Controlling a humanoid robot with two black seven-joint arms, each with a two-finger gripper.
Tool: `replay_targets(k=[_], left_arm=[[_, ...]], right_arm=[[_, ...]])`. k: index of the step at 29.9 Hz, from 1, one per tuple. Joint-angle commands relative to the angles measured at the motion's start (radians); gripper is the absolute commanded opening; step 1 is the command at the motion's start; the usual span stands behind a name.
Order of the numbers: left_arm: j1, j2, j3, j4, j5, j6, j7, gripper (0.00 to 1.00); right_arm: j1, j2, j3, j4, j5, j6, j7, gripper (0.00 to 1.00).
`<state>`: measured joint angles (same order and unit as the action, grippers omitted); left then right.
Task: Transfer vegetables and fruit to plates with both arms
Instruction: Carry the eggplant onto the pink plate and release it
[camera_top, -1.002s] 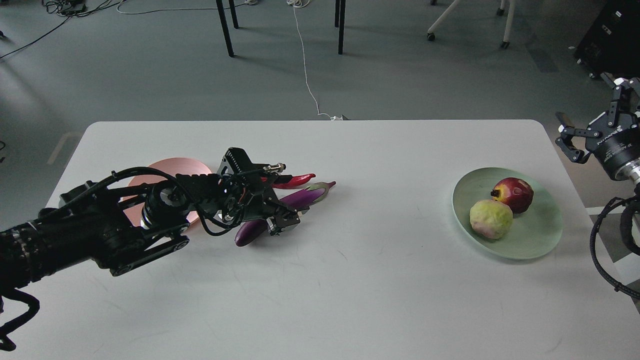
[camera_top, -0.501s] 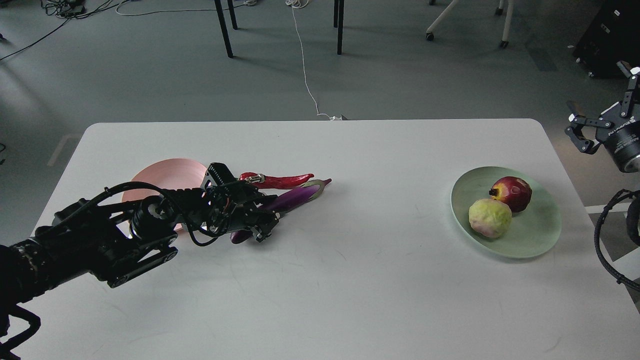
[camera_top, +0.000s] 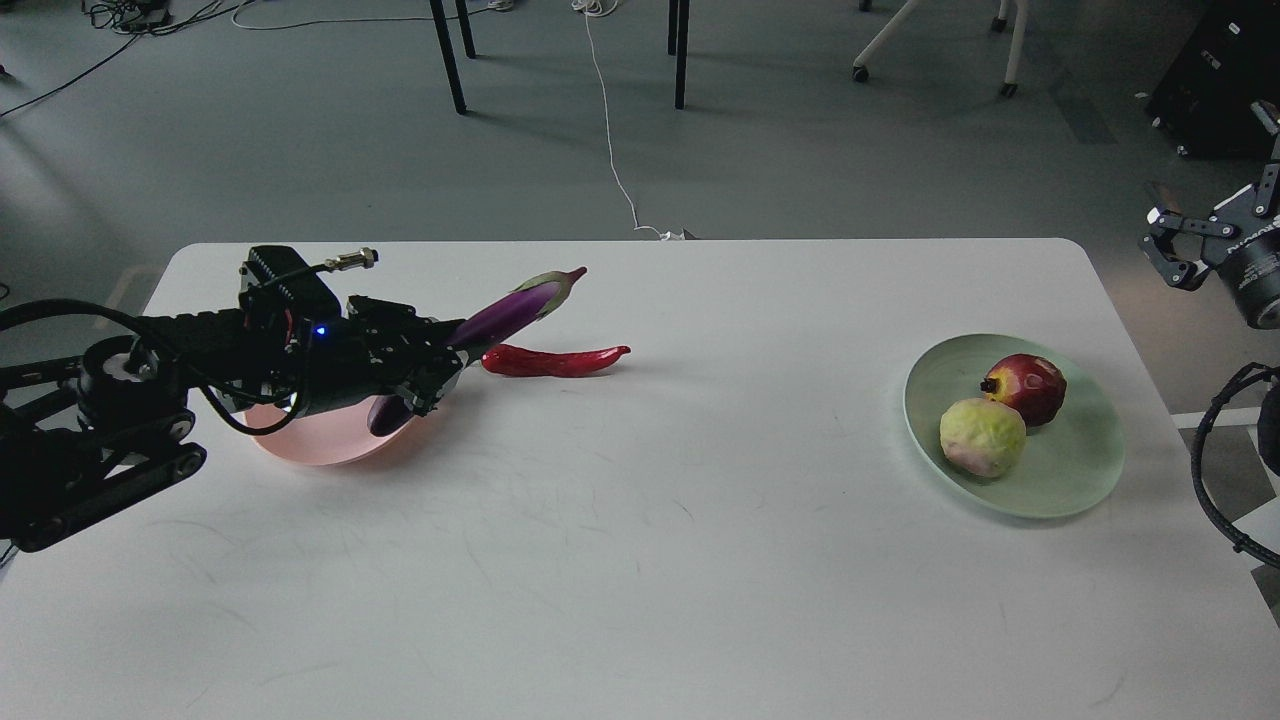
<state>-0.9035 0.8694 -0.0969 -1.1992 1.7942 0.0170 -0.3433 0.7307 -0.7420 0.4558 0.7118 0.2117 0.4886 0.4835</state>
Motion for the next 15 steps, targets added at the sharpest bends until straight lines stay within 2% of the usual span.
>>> replay_targets(k=[1,6,7,10,15], left_arm=[[0.027,0.023,0.020,0.108,-0.006,0.000,0.000,0.18],[0.100,-0.001,0.031,0.213,-0.016,0.003,0.006,0.24],[0.103,-0.013,0.031,0.228,-0.016,0.003,0.006,0.28],[0.109,-0.046,0.031,0.269,-0.018,0.003,0.003,0.56],[0.110,-0.064,0.029,0.277,-0.021,0.005,-0.003,0.73]], right_arm=[[0.001,0.003,0.000,0.001,-0.002,0.000,0.000,0.99],[0.001,0.001,0.000,0.003,-0.002,0.000,0.000,0.99],[0.001,0.000,0.000,0.003,-0.002,0.000,0.000,0.99],[0.000,-0.002,0.000,0.001,-0.002,0.000,0.000,0.99],[0.000,-0.013,0.000,0.000,-0.002,0.000,0.001,0.99]])
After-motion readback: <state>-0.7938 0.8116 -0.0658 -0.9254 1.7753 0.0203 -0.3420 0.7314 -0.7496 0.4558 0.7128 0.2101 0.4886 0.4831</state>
